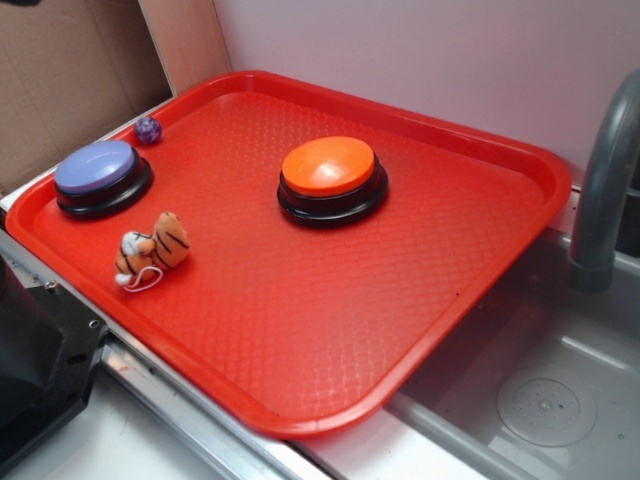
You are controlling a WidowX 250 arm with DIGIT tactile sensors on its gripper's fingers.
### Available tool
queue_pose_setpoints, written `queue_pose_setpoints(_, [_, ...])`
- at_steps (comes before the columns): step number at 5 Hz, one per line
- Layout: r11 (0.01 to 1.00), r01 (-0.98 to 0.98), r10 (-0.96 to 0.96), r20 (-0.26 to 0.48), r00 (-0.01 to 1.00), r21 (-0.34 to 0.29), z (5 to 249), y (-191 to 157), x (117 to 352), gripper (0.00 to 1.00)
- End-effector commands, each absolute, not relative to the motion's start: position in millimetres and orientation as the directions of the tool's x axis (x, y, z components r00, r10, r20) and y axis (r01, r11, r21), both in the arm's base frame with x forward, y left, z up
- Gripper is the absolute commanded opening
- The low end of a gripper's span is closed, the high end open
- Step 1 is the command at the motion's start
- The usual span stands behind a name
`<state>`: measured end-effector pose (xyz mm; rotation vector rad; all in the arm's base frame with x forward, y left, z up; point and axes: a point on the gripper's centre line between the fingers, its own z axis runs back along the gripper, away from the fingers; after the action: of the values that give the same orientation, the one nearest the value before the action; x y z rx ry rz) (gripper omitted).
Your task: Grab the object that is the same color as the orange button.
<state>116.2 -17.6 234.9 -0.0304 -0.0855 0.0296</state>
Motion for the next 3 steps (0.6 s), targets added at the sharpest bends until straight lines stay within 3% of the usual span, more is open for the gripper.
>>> queue_pose_setpoints(1, [0.999,-0.028,0.031,0.085,0.996,-0.032,235,-18,116,1.0])
queue_pose_setpoints(2, [0.999,0.049,-0.049,0.0,0.999,-0.001,185,12,135,1.0])
queue_pose_setpoints(3, [0.998,0.062,-0.062,0.021,0.998,0.004,135,31,132,1.0])
